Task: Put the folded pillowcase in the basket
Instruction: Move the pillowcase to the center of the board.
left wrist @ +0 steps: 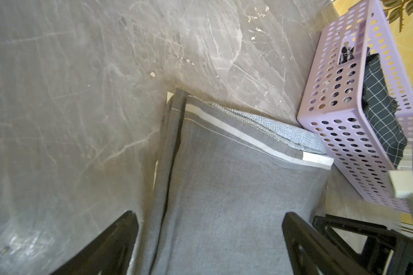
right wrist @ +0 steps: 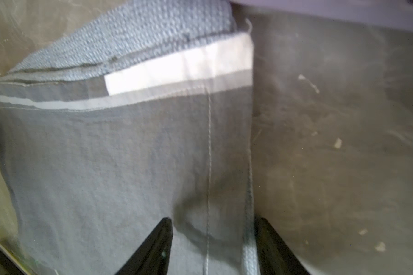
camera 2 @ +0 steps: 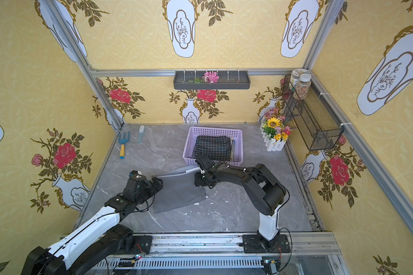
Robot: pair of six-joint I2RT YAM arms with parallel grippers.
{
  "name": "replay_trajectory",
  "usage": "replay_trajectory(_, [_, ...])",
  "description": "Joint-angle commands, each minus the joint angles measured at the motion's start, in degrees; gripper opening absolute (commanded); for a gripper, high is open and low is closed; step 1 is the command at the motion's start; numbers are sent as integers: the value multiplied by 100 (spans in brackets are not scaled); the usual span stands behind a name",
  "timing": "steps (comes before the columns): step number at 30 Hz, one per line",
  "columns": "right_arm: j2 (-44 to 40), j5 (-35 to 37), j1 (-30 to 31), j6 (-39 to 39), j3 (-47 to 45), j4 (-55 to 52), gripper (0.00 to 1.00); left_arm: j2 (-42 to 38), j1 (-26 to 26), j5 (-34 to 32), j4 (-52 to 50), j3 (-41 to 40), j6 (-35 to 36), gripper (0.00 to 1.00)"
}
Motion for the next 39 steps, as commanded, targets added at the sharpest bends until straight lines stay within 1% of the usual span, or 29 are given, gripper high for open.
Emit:
replay_trajectory(1, [183, -35, 49, 55, 109, -73, 59, -56, 4, 52, 17, -63, 15, 100])
replay_trajectory(4, [292, -56, 82, 93, 161, -47, 57, -39, 4, 86, 18, -23, 30, 100])
replay_trajectory(8, [391, -119, 110, 149, 176, 10, 51, -11, 4, 76, -26, 25, 41, 100])
replay_trajectory(18, [399, -109, 128, 159, 160, -1, 17, -57, 4, 76, -6, -36, 14, 100])
replay_trajectory(22, [344, -116, 126, 192, 101, 56, 9, -21, 4, 52, -17, -25, 23, 100])
replay_trajectory(28, [166, -101, 125, 199, -2, 30, 1, -47, 4, 110, -9, -73, 15, 100])
replay_trajectory(34, [-305, 5, 119, 334, -429, 17, 0, 137, 0, 365, 121, -30, 128, 100])
replay_trajectory(39, [-832, 151, 111, 459, -929, -9, 0, 602, -3, 783, 335, 60, 264, 97])
